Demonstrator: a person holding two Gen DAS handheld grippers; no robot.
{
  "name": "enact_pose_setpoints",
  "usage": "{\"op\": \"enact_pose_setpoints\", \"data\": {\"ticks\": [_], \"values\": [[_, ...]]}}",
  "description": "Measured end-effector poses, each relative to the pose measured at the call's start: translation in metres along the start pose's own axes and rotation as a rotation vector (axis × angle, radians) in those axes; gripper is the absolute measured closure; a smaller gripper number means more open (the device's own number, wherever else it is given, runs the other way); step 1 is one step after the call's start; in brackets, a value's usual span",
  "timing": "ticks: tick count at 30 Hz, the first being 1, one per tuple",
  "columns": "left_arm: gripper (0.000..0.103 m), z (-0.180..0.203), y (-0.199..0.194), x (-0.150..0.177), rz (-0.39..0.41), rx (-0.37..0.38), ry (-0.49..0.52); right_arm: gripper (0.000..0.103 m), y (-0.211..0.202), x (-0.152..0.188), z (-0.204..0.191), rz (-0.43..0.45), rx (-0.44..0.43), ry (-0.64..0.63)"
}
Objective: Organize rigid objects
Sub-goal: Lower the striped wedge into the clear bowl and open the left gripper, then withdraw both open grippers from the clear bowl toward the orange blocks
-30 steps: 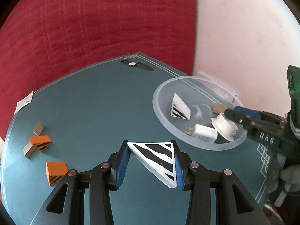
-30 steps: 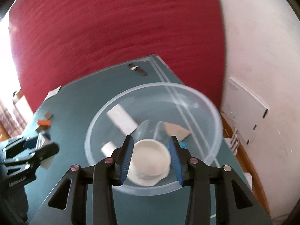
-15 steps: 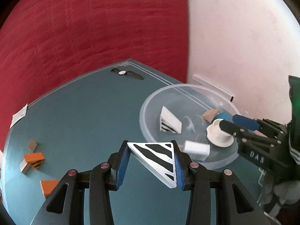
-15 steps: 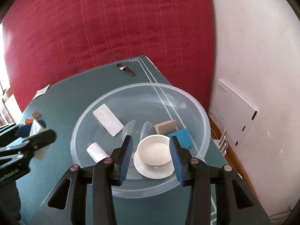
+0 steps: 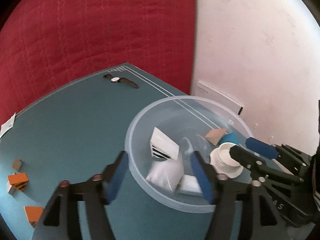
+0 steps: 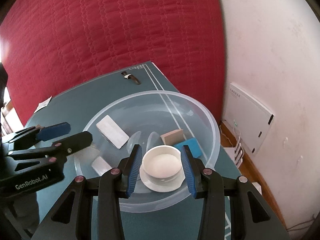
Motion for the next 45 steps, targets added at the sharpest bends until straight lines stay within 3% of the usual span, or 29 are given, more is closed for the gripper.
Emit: {"op": "enact_pose_setpoints", "data": {"ticks": [10, 14, 18, 45], "values": [[0.03, -0.018, -0.006, 0.013, -0.016, -0.056, -0.06, 0.061, 0.001, 0.001, -0.002, 0.012, 0.002, -0.007], [0.023, -0.019, -0.009, 0.018, -0.015, -0.084, -0.058, 0.061, -0.001, 0.003, -0.004, 0.017, 0.003, -0.014], [0.018, -0.02, -0.009, 0.025, -0.016, -0.108, -0.055, 0.051, -0.002, 0.004, -0.004, 0.026, 0.007, -0.019], [0.015, -0.062, -0.043, 0.059, -0.012, -0.219, -0.167, 0.051, -0.009, 0.006, -0.018, 0.067, 0.007, -0.058]]}}
Point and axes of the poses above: each gripper's, at about its wrist camera, not at the fingertips, and y roughly the way its jaws point, z to its right, x to its underside, the point moved 2 cm from there along y, roughly the way its jaws point, and after that the axes turned 15 degrees about x, right-handed, at the moved point
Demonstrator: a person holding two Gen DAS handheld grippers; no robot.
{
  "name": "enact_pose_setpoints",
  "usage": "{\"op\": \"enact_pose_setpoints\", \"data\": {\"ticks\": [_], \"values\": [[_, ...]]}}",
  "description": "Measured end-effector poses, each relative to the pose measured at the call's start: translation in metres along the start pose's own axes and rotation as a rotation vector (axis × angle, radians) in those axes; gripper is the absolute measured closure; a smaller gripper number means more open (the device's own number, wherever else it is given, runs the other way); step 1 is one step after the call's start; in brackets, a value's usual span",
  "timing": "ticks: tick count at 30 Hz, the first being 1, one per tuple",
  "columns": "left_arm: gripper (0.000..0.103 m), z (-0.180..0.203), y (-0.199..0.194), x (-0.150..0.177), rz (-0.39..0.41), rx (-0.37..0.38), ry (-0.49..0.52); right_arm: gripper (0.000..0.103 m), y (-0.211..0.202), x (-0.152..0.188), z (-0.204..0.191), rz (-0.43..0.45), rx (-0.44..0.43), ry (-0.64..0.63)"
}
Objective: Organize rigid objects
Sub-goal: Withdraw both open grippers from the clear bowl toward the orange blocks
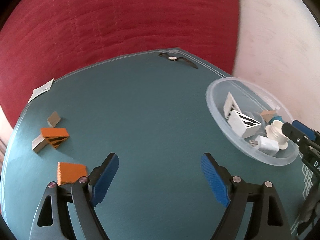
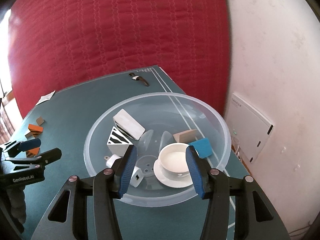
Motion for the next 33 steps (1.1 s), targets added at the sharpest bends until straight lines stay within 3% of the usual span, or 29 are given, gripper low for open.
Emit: {"op": "enact_pose_setpoints", "data": {"ticks": [19, 26, 33], "values": [[0.014, -0.084, -0.051, 0.021, 0.056, -0.14, -0.113, 0.051, -0.031, 0.002, -0.025, 0.029, -0.052, -0.024], [0.014, -0.124, -0.066, 0.03, 0.065, -0.213, -0.153, 0.05, -0.038, 0.003, -0.06, -0.033, -0.186, -0.081], [0.014, -0.158, -0.078, 0.037, 0.09, -0.255, -0.217, 0.05, -0.05, 0.003, -0.127, -0.035, -0.315, -0.221]]}}
Point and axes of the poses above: each gripper's, at about its wrist camera, not at the fingertips, and y roughly the way its jaws point, z to its right, x to its underside, the point moved 2 cm from there along y, roughly the way its jaws point, and after that the axes turned 15 degrees about x, right-handed, at the moved point
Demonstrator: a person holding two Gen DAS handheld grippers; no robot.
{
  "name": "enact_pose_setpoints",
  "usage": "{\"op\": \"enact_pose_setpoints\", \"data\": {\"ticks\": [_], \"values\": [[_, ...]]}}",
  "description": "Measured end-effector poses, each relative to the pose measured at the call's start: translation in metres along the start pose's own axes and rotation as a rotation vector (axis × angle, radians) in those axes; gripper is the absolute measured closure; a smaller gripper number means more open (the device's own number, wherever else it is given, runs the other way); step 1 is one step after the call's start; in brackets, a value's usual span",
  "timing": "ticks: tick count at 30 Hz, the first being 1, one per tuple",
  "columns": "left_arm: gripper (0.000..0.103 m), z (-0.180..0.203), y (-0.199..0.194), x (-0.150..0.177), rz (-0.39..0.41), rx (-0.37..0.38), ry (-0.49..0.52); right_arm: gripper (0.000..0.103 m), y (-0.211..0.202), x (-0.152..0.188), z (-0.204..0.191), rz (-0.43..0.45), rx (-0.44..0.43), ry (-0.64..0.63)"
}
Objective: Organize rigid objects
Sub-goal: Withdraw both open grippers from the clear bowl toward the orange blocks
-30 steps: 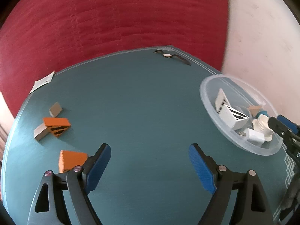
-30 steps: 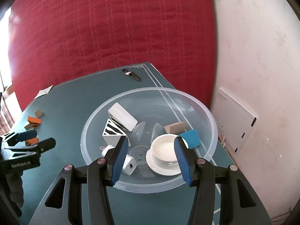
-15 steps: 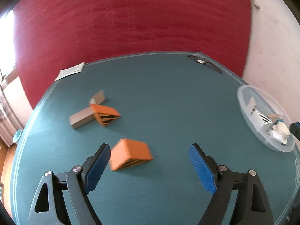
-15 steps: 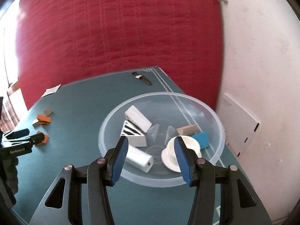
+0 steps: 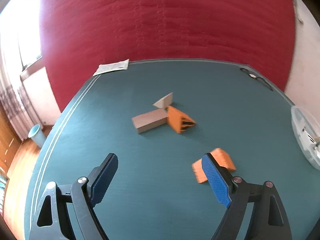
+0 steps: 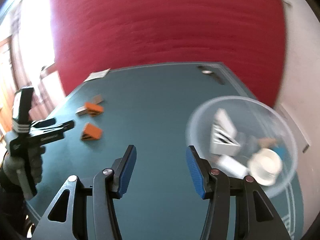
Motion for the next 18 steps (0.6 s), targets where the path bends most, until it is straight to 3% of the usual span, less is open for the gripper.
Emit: {"op": "enact_pose_setpoints", "data": {"ticks": [5, 11, 18], "values": [[0.014, -0.012, -0.002, 0.0, 0.013, -0.028, -0.018, 0.05, 0.017, -0.008, -0.043, -0.015, -0.075, -0.099], [0.014, -0.024, 0.0, 0.003, 0.002, -0.002, -0.042, 0.05, 0.045, -0.008, -0.086, -0.104, -0.227, -0.191], [0.014, -0.031, 0.004, 0.003, -0.012, -0.029, -0.033, 0.05, 0.079, -0.023, -0.12, -0.147, -0.279, -0.251]]}}
Point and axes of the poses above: each gripper's, at about its wrist camera, not at the fingertips, and y roughly the way its jaws point, z to its right, x to its underside, the point moved 2 cm from there along y, roughly the way its jaws point, and after that the axes turned 15 degrees about x, right-handed, at the moved point
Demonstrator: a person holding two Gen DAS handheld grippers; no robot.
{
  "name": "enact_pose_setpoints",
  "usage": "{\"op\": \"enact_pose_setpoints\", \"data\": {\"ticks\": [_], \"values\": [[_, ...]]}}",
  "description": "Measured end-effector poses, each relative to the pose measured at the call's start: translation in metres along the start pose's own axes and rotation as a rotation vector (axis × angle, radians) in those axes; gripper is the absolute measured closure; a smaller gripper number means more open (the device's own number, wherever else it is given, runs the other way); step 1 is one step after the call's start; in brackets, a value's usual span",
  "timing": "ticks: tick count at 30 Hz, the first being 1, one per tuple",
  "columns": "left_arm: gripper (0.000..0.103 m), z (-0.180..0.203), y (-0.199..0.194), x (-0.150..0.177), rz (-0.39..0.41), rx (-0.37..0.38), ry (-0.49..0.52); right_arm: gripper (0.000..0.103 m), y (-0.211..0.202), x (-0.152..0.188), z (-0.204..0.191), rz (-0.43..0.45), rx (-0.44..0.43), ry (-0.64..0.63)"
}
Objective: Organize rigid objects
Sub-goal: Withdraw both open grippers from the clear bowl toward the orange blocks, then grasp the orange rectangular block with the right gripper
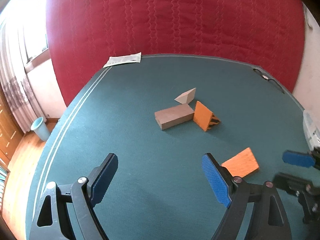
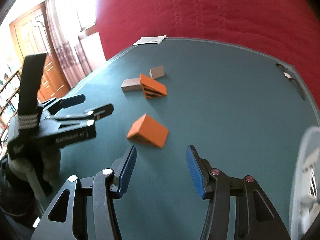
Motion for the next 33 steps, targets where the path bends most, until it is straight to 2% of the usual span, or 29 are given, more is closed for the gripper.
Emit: {"op": "enact_pose_setpoints", "data": {"ticks": [12, 18, 23, 27, 29, 31, 33], "values": [[0.014, -0.027, 0.002, -0.002, -0.033, -0.064, -0.023, 0.05, 0.049, -0.046, -0.025, -0.027, -0.165, -0.046], [0.014, -0.036, 0.002, -0.006, -0.041, -0.084, -0.024, 0.05, 0.064, -0.041, -0.039, -0.055, -0.224, -0.099], [0.014, -0.035, 0.008, -0.015, -0.038, -0.079, -0.019, 0.05, 0.049, -0.024, -0.045, -0.043, -0.203, -0.168], [0.014, -0.025, 0.016, -0.021, -0.042, -0.058, 0.01, 0.05, 0.039, -0.011, -0.048, -0.007, -0.151, -0.203], [0.014, -0.019, 0.02, -0.023, -0.045, -0.05, 0.031, 0.053, 0.037, -0.009, -0.051, 0.008, -0.109, -0.214], [0.014, -0.013, 0.024, -0.026, -0.044, -0.042, 0.053, 0.061, 0.039, -0.011, -0.054, 0.021, -0.066, -0.215], [0.014, -0.007, 0.025, -0.028, -0.035, -0.033, 0.076, 0.063, 0.04, -0.012, -0.051, 0.021, -0.045, -0.183]]}}
Point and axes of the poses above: each gripper's, at about its wrist camera, not at the fingertips, and y roughly the way its jaws point, z to its right, x to its underside, the point moved 2 cm from there along y, roughly the way its jaws point, and after that the axes turned 15 degrees about x, right-handed, at the moved point
